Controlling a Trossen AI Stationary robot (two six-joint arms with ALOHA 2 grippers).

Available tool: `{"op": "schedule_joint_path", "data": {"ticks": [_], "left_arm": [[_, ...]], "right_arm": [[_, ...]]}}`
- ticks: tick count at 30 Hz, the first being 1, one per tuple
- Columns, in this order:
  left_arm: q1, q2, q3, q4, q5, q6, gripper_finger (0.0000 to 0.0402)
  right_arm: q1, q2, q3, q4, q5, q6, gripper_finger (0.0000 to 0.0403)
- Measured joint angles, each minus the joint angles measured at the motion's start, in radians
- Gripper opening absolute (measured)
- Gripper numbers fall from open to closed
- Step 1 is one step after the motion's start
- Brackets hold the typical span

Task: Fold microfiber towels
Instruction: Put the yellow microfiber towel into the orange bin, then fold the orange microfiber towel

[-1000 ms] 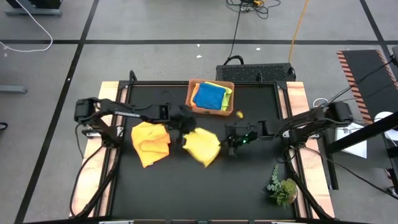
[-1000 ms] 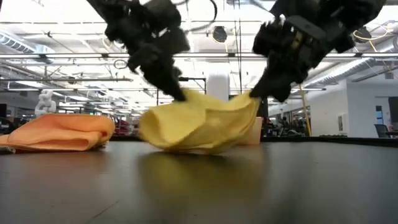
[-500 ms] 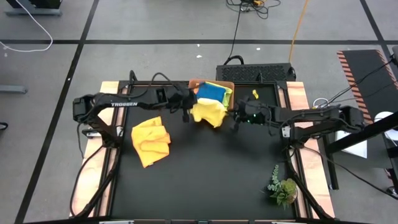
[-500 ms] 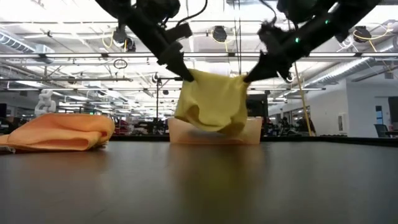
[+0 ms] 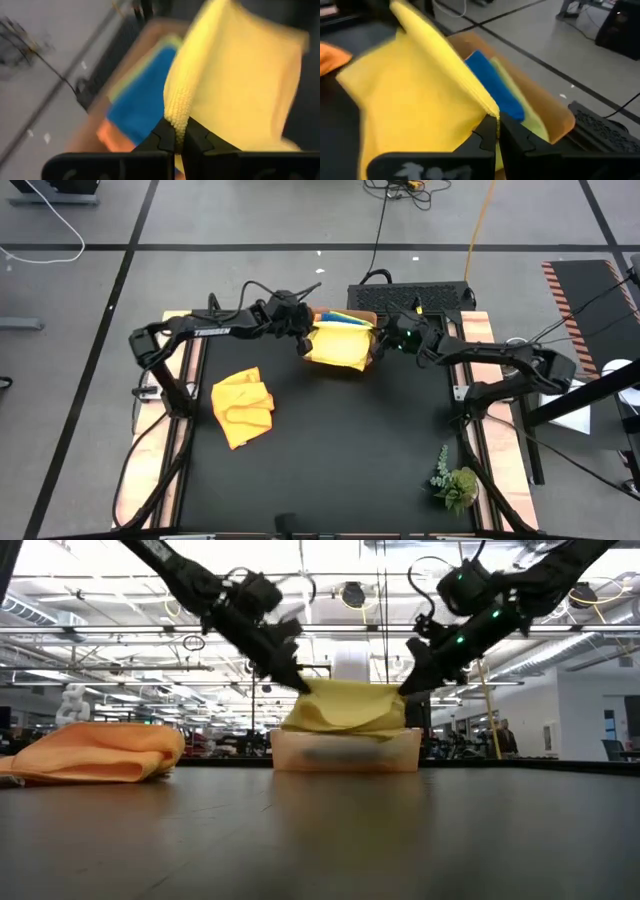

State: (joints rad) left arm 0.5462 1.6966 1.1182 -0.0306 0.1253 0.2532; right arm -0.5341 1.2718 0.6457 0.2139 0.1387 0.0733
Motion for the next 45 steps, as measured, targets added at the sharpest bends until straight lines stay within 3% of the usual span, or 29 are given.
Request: {"op": "schedule_joint_path", "data": {"ticks": [11, 18, 22, 28, 36, 42, 45], "left_arm": [[0.080, 0.177, -0.001, 0.167, 0.007, -0.029, 0.0021], [0.098, 0.202, 0.000, 0.193, 0.009, -0.034, 0.0019], [0.100, 0.202, 0.000, 0.188, 0.005, -0.030, 0.0033], [0.099, 0.202, 0.021, 0.153, 0.014, -0.017, 0.0102], [0.093, 0.087, 0.105, -0.103, -0.022, -0.023, 0.0179], [0.037, -0.100, 0.102, -0.359, -0.019, -0.067, 0.0178], [-0.042, -0.208, 0.024, -0.404, -0.019, -0.102, 0.0168]], "right_arm": [[-0.158, 0.223, 0.001, 0.200, -0.111, -0.014, 0.0000], [-0.194, 0.284, 0.002, 0.284, -0.122, -0.009, 0.0011], [-0.202, 0.283, 0.002, 0.280, -0.147, -0.011, 0.0038], [-0.201, 0.262, 0.001, 0.271, -0.163, -0.001, 0.0105], [-0.150, 0.099, 0.001, 0.176, -0.174, 0.045, 0.0151], [0.003, -0.022, 0.001, 0.076, -0.227, 0.037, 0.0145], [0.121, -0.057, 0.001, 0.007, -0.244, 0.038, 0.0140]]}}
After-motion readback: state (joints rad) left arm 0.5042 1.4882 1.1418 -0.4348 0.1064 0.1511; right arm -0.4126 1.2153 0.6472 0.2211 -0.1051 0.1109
